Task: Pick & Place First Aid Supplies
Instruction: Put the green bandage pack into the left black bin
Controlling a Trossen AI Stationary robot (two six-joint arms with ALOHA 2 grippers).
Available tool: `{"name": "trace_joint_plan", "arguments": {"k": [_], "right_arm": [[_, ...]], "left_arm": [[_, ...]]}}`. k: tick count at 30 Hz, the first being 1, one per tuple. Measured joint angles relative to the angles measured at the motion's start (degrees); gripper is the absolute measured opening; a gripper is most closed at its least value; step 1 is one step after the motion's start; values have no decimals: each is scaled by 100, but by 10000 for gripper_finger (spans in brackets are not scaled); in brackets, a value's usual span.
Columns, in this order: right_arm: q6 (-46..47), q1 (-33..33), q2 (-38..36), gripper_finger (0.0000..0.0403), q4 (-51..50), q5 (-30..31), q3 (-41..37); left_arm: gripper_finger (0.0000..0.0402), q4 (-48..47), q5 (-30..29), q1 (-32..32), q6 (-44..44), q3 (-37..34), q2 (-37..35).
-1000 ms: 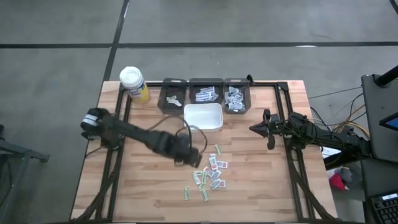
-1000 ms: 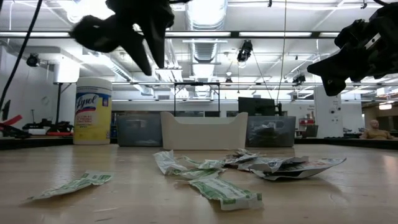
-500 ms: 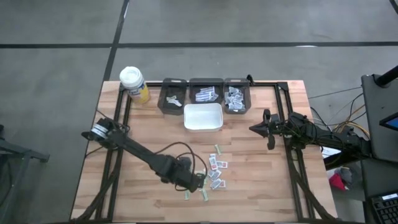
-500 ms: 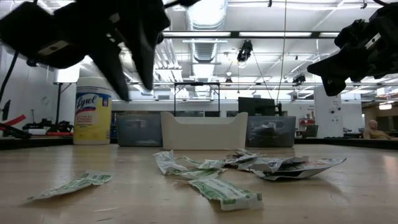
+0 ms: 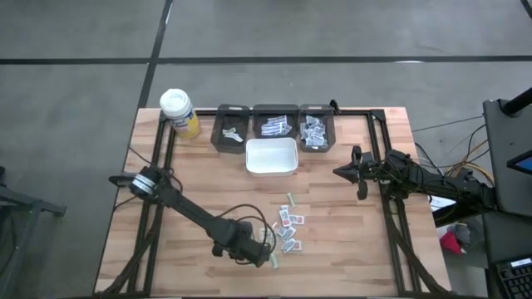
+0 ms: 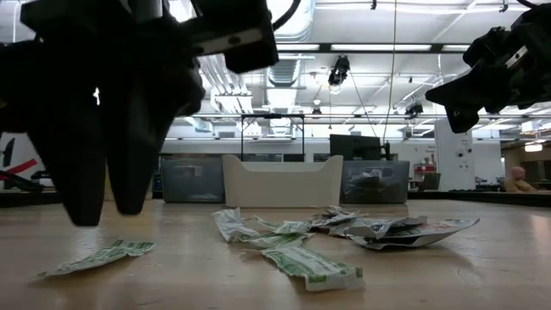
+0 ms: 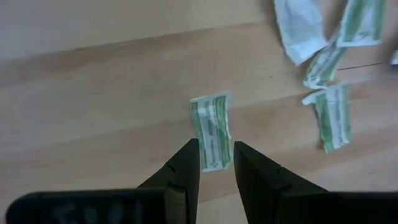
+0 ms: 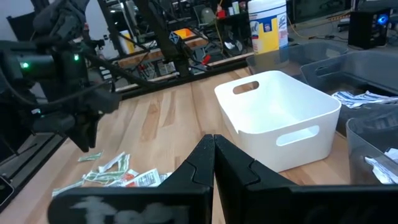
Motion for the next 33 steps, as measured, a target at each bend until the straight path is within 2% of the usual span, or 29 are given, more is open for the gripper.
{"name": "trace_joint_plan", "arguments": {"k": [14,18,25,30,33], "right_arm": [[17,-1,2,8,-6,4,0],[19,1,2,8,-4,4,0],[18,-1,2,8,-4,2,0],[17,0,2,8,-4,2,0],[17,0,2,8,-4,2,0]], "left_arm": [[89,6,308,11,-250,52,579],[67,-71,317,9,-224,50,601],[6,-127,208,4,12,44,613],[2,-158,159,4,175,66,615],[1,-262,-78,-7,485,199,557]]}}
